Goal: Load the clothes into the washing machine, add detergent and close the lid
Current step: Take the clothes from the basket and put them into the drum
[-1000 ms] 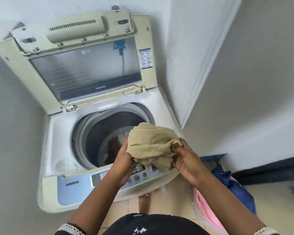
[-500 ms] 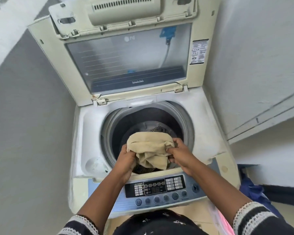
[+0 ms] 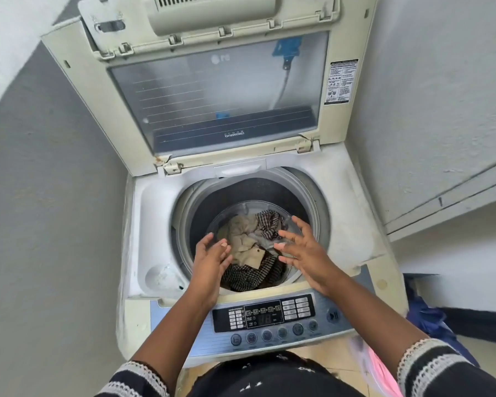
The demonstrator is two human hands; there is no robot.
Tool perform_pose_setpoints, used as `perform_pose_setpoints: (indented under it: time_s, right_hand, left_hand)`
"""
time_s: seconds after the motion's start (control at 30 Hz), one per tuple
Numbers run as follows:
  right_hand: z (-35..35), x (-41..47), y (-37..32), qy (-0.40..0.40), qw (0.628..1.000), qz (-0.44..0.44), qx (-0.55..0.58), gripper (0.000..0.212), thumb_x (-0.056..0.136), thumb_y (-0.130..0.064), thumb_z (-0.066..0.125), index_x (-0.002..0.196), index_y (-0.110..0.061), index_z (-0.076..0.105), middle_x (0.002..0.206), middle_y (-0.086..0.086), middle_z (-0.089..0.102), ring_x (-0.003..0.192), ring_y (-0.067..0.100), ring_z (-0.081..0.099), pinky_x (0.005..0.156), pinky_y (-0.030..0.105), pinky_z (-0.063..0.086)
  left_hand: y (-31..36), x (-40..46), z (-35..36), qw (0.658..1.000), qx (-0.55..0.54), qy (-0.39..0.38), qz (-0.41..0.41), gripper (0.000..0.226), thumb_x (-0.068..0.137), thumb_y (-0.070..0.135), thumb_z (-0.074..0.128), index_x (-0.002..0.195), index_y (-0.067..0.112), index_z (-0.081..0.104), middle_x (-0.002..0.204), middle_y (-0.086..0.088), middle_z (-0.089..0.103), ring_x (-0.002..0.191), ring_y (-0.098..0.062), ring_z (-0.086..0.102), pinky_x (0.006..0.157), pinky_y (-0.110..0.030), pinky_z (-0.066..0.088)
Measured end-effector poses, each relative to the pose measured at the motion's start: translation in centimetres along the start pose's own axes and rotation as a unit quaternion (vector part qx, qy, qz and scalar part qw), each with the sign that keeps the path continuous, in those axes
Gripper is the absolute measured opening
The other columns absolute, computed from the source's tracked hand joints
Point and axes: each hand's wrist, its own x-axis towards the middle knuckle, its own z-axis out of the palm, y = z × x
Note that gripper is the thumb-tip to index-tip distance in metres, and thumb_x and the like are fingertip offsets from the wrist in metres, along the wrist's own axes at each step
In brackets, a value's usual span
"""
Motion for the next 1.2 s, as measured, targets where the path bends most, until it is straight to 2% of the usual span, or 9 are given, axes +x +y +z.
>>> perform_pose_setpoints:
  time_s: [0.07, 0.2, 0.33, 0.43, 0.57, 0.67, 0.77, 0.97, 1.2]
  right_hand:
    - [0.2, -0.5, -0.3, 0.028, 0.999, -0.033, -0.017, 0.060, 0.093, 0.002, 0.060, 0.144, -0.025, 0.040, 0.133, 0.009, 0.059, 0.115, 0.022, 0.063, 0.091, 0.033, 0.054]
    - [0.3, -2.7, -1.0, 0.059, 0.989, -0.132, -0.039, 0.035, 0.094, 0.009, 0.052, 0.122, -0.010, 0.058, 0.107, 0.016, 0.068, 0.094, 0.024, 0.069, 0.078, 0.027, 0.056]
    - [-1.7, -6.4, -0.1, 0.083, 0.973, -0.211, -0.047, 0.027, 0.095, 0.012, 0.050, 0.112, -0.004, 0.063, 0.093, 0.017, 0.070, 0.079, 0.025, 0.068, 0.071, 0.028, 0.056]
    - [-4.8, -10.3, 1.9, 0.142, 0.965, -0.220, -0.028, 0.024, 0.095, 0.012, 0.051, 0.104, -0.005, 0.065, 0.088, 0.012, 0.071, 0.070, 0.021, 0.067, 0.064, 0.027, 0.055]
    - [-10.3, -15.8, 5.9, 0.240, 0.952, -0.189, 0.026, 0.025, 0.094, 0.013, 0.052, 0.100, -0.007, 0.065, 0.086, 0.010, 0.072, 0.066, 0.018, 0.066, 0.061, 0.026, 0.055]
    - [-14.7, -19.5, 9.2, 0.312, 0.938, -0.145, 0.043, 0.028, 0.093, 0.015, 0.051, 0.102, -0.007, 0.065, 0.088, 0.010, 0.072, 0.067, 0.017, 0.065, 0.060, 0.023, 0.054]
    - [-18.9, -22.6, 12.3, 0.360, 0.928, -0.080, 0.054, 0.028, 0.092, 0.014, 0.052, 0.103, -0.009, 0.065, 0.097, 0.019, 0.070, 0.078, 0.029, 0.066, 0.062, 0.027, 0.055]
    - [-24.4, -27.4, 16.5, 0.378, 0.922, 0.025, 0.076, 0.026, 0.092, 0.006, 0.056, 0.102, -0.016, 0.066, 0.102, 0.019, 0.070, 0.078, 0.027, 0.067, 0.069, 0.034, 0.052]
    - [-28.7, -32.1, 19.1, 0.376, 0.919, 0.056, 0.103, 0.022, 0.094, 0.000, 0.058, 0.107, -0.016, 0.064, 0.106, 0.019, 0.068, 0.084, 0.024, 0.067, 0.071, 0.028, 0.051]
  left_hand:
    - [0.0, -0.7, 0.7, 1.000, 0.025, -0.014, -0.010, 0.036, 0.098, 0.008, 0.055, 0.134, 0.011, 0.048, 0.125, -0.014, 0.063, 0.114, -0.025, 0.063, 0.099, -0.040, 0.050]
    - [-0.1, -2.4, 2.8, 0.996, 0.080, -0.043, 0.009, 0.028, 0.099, 0.010, 0.054, 0.127, 0.012, 0.054, 0.117, -0.009, 0.068, 0.105, -0.021, 0.066, 0.085, -0.033, 0.055]
    - [-0.8, -4.3, 5.3, 0.986, 0.107, -0.125, 0.021, 0.029, 0.097, 0.015, 0.058, 0.126, 0.017, 0.056, 0.125, -0.010, 0.067, 0.114, -0.025, 0.065, 0.099, -0.042, 0.052]
    - [-1.9, -6.3, 8.0, 0.970, 0.099, -0.220, 0.013, 0.036, 0.097, 0.013, 0.056, 0.132, 0.016, 0.053, 0.129, -0.011, 0.065, 0.115, -0.027, 0.063, 0.099, -0.042, 0.051]
    - [-4.3, -9.3, 11.8, 0.942, 0.117, -0.316, -0.006, 0.039, 0.098, 0.010, 0.053, 0.136, 0.011, 0.048, 0.129, -0.016, 0.063, 0.110, -0.028, 0.063, 0.102, -0.044, 0.048]
    - [-6.6, -11.6, 14.4, 0.934, 0.138, -0.330, -0.012, 0.043, 0.091, 0.015, 0.063, 0.132, 0.009, 0.051, 0.125, -0.016, 0.065, 0.109, -0.029, 0.064, 0.100, -0.044, 0.048]
    - [-9.1, -13.8, 16.8, 0.927, 0.156, -0.341, -0.026, 0.045, 0.090, 0.015, 0.064, 0.132, 0.008, 0.052, 0.124, -0.016, 0.064, 0.108, -0.028, 0.062, 0.100, -0.043, 0.048]
    - [-14.2, -17.1, 21.0, 0.907, 0.222, -0.355, -0.040, 0.031, 0.096, 0.012, 0.057, 0.128, 0.014, 0.057, 0.123, -0.010, 0.068, 0.107, -0.024, 0.067, 0.099, -0.041, 0.050]
    - [-21.6, -19.5, 25.6, 0.879, 0.333, -0.336, -0.054, 0.025, 0.095, 0.013, 0.060, 0.120, 0.017, 0.061, 0.121, -0.009, 0.068, 0.102, -0.021, 0.067, 0.091, -0.038, 0.052]
